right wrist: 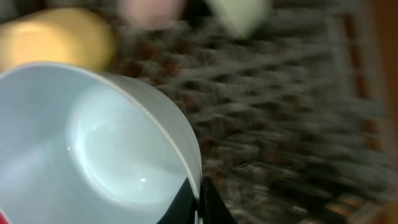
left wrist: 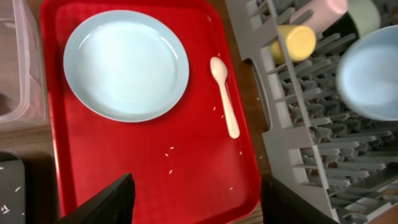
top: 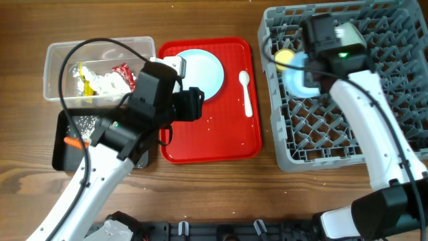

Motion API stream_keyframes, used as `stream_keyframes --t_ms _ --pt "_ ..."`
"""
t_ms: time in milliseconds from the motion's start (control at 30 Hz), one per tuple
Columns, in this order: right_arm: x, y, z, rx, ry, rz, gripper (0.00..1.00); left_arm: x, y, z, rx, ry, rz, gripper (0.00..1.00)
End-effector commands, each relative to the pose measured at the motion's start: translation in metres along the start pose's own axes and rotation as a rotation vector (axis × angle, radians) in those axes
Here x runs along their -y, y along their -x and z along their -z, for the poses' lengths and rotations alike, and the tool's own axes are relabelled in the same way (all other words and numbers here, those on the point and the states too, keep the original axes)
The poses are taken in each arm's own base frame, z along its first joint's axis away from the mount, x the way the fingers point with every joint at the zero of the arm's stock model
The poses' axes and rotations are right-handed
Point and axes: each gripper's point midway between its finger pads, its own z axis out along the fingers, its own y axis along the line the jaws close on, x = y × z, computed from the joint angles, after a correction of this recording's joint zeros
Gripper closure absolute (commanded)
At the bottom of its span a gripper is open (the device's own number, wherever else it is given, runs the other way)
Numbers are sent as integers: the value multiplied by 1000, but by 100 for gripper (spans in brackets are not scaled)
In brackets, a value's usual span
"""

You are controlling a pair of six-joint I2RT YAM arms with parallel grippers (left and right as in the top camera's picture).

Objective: Sort waste into correct bins and load items into the dishwasher rack
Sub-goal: 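Release the left gripper and carry the bowl right over the rack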

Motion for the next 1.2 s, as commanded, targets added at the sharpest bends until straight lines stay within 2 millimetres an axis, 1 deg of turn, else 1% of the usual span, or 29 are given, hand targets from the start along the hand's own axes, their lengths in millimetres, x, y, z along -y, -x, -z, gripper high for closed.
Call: stream_keyframes --t_ms 0,67,100,167,200,267,333,400,467,533,567,633,833,900,1033,1100,1167 --pt "84 12 8 59 -346 -91 96 -7 1 -14 -25 41 -14 36" --pt "117 15 9 70 -483 -142 96 -10 -3 -23 -50 54 -13 36" --pt "127 16 9 79 -518 -166 96 -11 -5 -26 -61 59 -12 36" --pt "152 21 7 116 -595 -282 96 -14 -10 -34 -88 72 -10 36" --pt "167 22 3 135 -622 -365 95 -15 -13 -39 -103 79 -9 36" --pt "186 23 -4 147 -651 -433 96 -17 -16 -44 -119 87 -8 36" --pt "200 22 -14 119 -679 -412 96 -18 -17 -46 -126 90 -8 36" --pt "209 18 -26 92 -700 -410 96 -18 -17 -46 -125 90 -9 36" --pt "210 13 -40 58 -710 -401 96 -18 -17 -46 -125 90 -8 36" --pt "207 10 -49 33 -713 -382 96 -18 -18 -46 -129 92 -8 36" --pt "202 7 -60 9 -712 -358 96 -19 -19 -46 -133 94 -8 36" --pt "194 -1 -75 -31 -711 -319 96 -20 -20 -46 -140 97 -8 36" --pt "173 -25 -113 -144 -708 -195 96 -20 -22 -45 -146 100 -7 36" --pt "170 -26 -118 -155 -707 -185 96 -21 -22 -45 -147 101 -7 36" --pt "163 -25 -122 -150 -670 -188 96 -21 -22 -45 -149 102 -7 36" --pt "152 -23 -124 -147 -624 -177 96 -21 -22 -45 -149 102 -7 36" --pt "145 -21 -123 -142 -617 -159 96 -21 -23 -45 -151 102 -7 36"
